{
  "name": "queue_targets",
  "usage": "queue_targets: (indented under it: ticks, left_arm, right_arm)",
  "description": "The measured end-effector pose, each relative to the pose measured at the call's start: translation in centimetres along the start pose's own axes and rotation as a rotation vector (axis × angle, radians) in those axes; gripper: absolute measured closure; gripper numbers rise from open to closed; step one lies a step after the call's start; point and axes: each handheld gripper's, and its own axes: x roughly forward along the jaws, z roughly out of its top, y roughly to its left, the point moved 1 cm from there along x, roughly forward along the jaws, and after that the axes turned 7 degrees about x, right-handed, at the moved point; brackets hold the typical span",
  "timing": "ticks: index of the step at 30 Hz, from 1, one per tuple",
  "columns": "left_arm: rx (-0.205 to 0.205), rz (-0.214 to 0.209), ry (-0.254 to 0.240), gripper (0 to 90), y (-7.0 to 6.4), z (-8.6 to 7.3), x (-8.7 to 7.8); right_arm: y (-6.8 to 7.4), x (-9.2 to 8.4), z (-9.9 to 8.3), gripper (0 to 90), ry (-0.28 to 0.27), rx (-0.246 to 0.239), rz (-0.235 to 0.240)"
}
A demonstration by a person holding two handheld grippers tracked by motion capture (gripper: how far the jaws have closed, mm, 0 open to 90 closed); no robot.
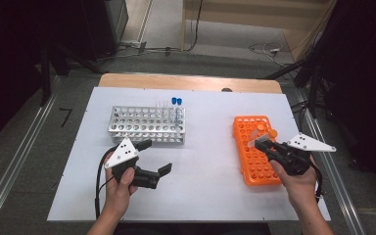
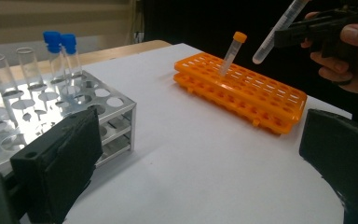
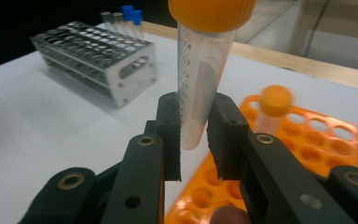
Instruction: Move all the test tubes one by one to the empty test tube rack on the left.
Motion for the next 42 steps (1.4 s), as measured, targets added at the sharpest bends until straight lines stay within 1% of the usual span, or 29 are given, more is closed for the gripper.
queue_targets:
  ticks: [2,5,7,9,12,14,15,17,19,22,24,27,30,33,35,36,38,42]
  left_arm:
    - [0.007,-0.001,-0.003,0.0,-0.2,0.1,0.0]
    - [0.011,-0.014,-0.006,0.0,-0.4,0.3,0.1]
    - [0.014,-0.023,-0.003,0.0,-0.7,0.4,0.2]
    - [0.024,-0.021,0.001,0.0,-1.1,0.5,0.4]
    - [0.031,-0.04,0.003,0.8,-1.6,0.8,0.7]
    - [0.037,-0.051,0.004,1.2,-1.9,0.8,0.9]
    - [0.043,-0.059,0.005,1.2,-2.1,0.9,1.0]
    - [0.042,-0.082,-0.003,1.2,-2.4,1.0,1.1]
    - [0.041,-0.08,-0.006,1.5,-2.7,1.1,1.3]
    - [0.038,-0.057,-0.002,7.8,-3.3,1.4,1.5]
    - [0.038,-0.064,0.006,12.1,-3.6,1.5,1.7]
    - [0.042,-0.086,0.013,16.7,-4.1,1.6,2.1]
    - [0.042,-0.123,0.013,22.3,-4.6,1.8,2.3]
    - [0.05,-0.159,0.003,30.8,-5.1,2.0,2.5]
    - [0.065,-0.184,0.005,36.8,-5.4,2.1,2.6]
    - [0.066,-0.192,0.003,39.4,-5.6,2.2,2.7]
    - [0.085,-0.196,0.012,42.3,-5.9,2.2,3.0]
    - [0.107,-0.235,0.029,49.1,-6.5,2.2,3.5]
  right_arm:
    - [0.9,0.5,-0.2,73.2,0.01,-0.009,0.028]
    - [2.1,1.1,-0.6,73.2,0.021,-0.016,0.07]
    - [2.8,1.5,-0.8,73.2,0.03,-0.023,0.089]
    - [3.5,1.9,-1.0,73.2,0.035,-0.027,0.106]
    - [4.5,2.4,-1.2,73.3,0.045,-0.035,0.136]
    - [5.3,2.7,-1.3,73.2,0.049,-0.039,0.168]
    - [5.6,2.9,-1.4,73.2,0.052,-0.043,0.177]
    - [6.4,3.3,-1.5,73.3,0.062,-0.058,0.195]
    - [7.0,3.6,-1.6,73.3,0.068,-0.063,0.214]
    - [8.2,4.0,-1.8,73.3,0.079,-0.086,0.24]
    - [8.9,4.3,-1.9,73.2,0.084,-0.097,0.257]
    - [9.9,4.7,-2.0,73.2,0.095,-0.109,0.282]
    - [10.8,5.1,-2.2,73.2,0.108,-0.126,0.303]
    - [11.7,5.3,-2.3,73.2,0.123,-0.14,0.319]
    - [12.2,5.5,-2.4,73.2,0.129,-0.15,0.333]
    - [12.5,5.6,-2.5,73.2,0.134,-0.158,0.338]
    - [12.9,5.8,-2.6,73.2,0.141,-0.165,0.347]
    - [13.6,5.9,-2.8,73.2,0.153,-0.177,0.365]
